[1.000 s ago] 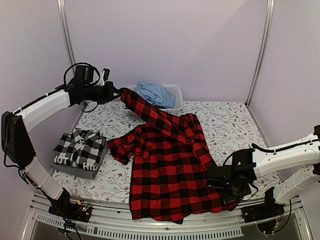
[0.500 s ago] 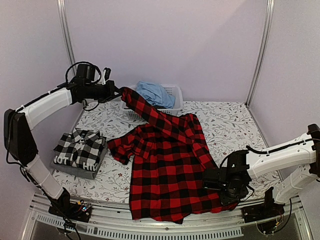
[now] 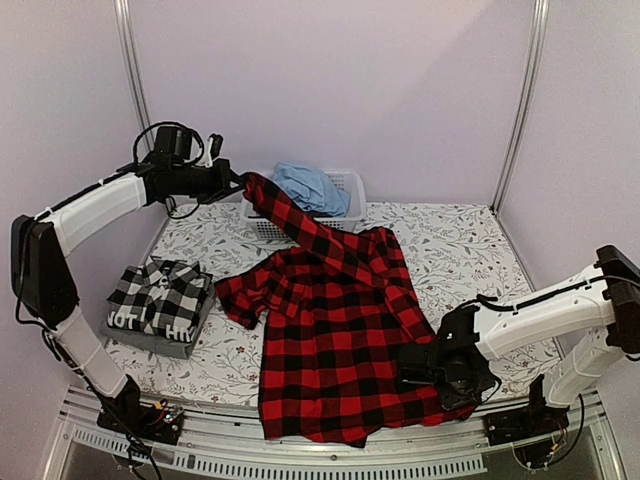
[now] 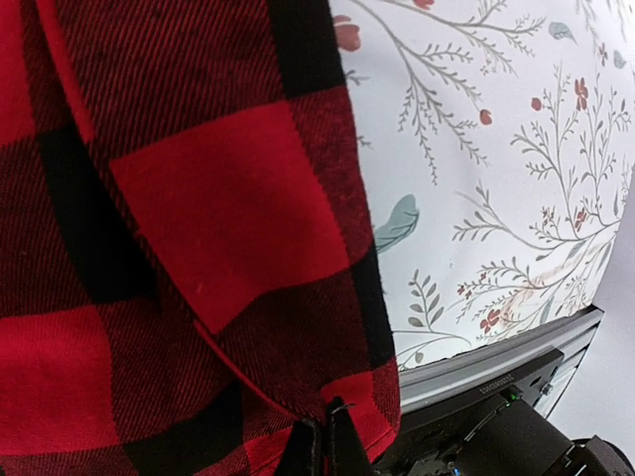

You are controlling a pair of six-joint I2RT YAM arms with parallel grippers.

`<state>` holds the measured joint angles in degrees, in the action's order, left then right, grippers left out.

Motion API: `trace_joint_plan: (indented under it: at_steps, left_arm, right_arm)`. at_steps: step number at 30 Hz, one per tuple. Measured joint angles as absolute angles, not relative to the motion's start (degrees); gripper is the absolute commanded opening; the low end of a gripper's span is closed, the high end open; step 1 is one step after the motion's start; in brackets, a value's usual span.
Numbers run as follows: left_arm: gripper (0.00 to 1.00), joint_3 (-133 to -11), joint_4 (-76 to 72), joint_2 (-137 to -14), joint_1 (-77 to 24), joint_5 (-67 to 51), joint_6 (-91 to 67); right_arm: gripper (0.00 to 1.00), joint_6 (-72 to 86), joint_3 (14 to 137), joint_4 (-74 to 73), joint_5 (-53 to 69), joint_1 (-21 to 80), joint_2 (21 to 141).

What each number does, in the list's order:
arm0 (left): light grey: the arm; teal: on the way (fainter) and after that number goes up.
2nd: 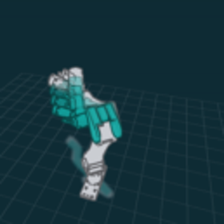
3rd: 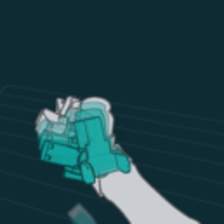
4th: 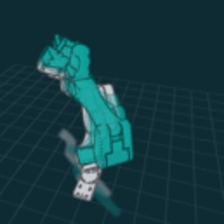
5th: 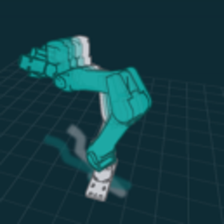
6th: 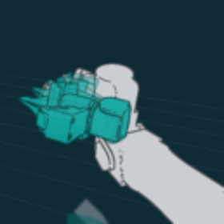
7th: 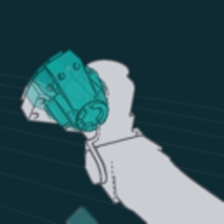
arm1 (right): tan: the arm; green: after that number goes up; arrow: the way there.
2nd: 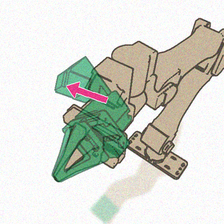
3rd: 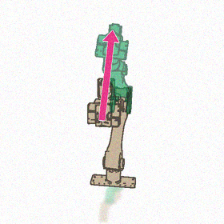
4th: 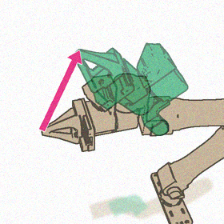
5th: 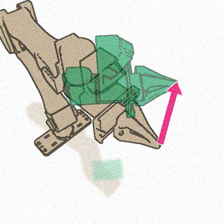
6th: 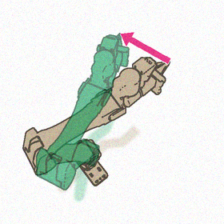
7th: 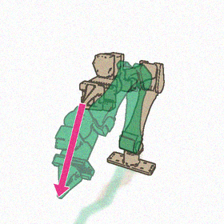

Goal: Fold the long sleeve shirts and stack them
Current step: Pick up the flattened shirt from the center of the board, then fold the flattened shirt at the center of the board.

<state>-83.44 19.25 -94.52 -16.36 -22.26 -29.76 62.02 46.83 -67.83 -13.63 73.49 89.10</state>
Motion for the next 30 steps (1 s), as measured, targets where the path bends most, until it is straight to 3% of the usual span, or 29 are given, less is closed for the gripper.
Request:
trace_joint_plan:
  at_steps: [8, 15, 30]
  left_arm:
    - [0.00, -86.37, 19.70, -94.94, -16.34, -23.86, -29.32]
    - [0.00, -95.68, 20.80, -98.35, -16.34, -25.80, -27.73]
    - [0.00, -102.48, 23.31, -100.40, -16.32, -25.02, -26.33]
  right_arm:
    - [0.00, 60.53, 51.40, -65.80, -13.82, 73.52, 84.60]
    - [0.00, 53.80, 54.68, -54.11, -7.55, 73.58, 77.93]
    - [0.00, 47.44, 58.70, -36.05, 5.13, 73.82, 88.66]
